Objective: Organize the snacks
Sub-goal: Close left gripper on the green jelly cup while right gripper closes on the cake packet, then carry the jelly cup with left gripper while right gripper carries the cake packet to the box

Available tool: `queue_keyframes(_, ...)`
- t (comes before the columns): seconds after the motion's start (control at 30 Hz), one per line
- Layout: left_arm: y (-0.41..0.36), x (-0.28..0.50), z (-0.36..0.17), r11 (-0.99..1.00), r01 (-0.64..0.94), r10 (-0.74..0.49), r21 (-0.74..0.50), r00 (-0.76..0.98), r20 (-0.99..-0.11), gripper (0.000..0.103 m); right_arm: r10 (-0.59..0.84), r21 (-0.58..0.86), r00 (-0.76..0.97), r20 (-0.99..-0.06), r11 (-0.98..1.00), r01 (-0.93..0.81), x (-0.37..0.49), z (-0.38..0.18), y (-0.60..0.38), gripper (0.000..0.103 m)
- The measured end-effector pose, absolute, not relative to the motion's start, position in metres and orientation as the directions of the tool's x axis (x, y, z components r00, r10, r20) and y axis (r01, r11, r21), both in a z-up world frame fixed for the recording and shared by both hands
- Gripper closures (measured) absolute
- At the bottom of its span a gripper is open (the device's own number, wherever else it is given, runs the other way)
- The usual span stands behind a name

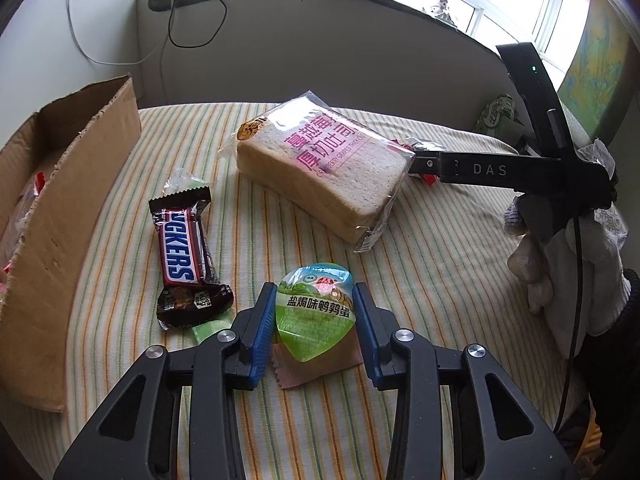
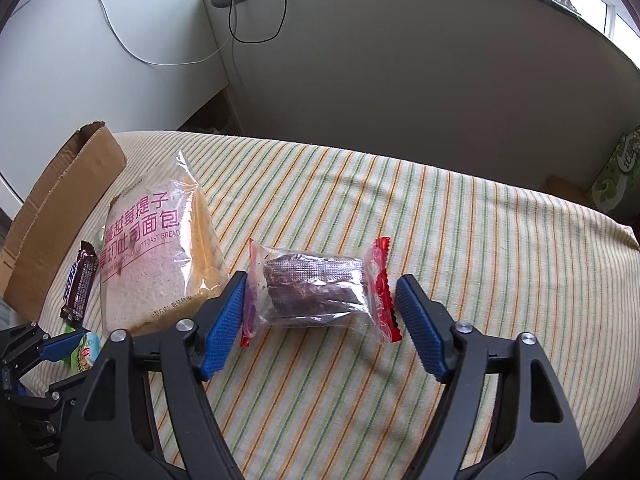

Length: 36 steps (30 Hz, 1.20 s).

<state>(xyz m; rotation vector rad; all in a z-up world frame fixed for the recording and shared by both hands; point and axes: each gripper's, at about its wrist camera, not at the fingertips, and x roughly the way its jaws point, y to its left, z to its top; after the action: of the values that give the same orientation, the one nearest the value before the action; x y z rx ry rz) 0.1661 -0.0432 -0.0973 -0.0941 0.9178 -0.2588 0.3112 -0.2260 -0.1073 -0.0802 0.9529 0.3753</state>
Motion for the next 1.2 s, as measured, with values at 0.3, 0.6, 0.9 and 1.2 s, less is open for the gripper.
queue_keyframes(0.3,-0.045,0.161,-0.094,0.965,0.185,-0.260,-0.186,0.592,-0.762,0.068,0.285,0.108,0.543,-0.790,0.936,-0.335,0.303,-0.104,-0.232,0.043)
queue_keyframes(0.6,-0.036,0.146,-0.083,0.961,0.179,-0.278,-0.212,0.619,-0.735,0.068,0.294,0.128,0.570,-0.767,0.941,-0.314,0.288,-0.088,-0.247,0.043)
queue_keyframes(0.9,-0.025,0.131,-0.066,0.955,0.177,-0.295,-0.239,0.652,-0.699,0.068,0.289,0.104,0.609,-0.739,0.942,-0.320,0.265,-0.062,-0.244,0.043)
queue_keyframes(1.2,-0.009,0.119,-0.049,0.953,0.165,-0.297,-0.256,0.685,-0.665,0.068,0.299,0.068,0.636,-0.712,0.930,-0.361,0.238,-0.034,-0.217,0.043)
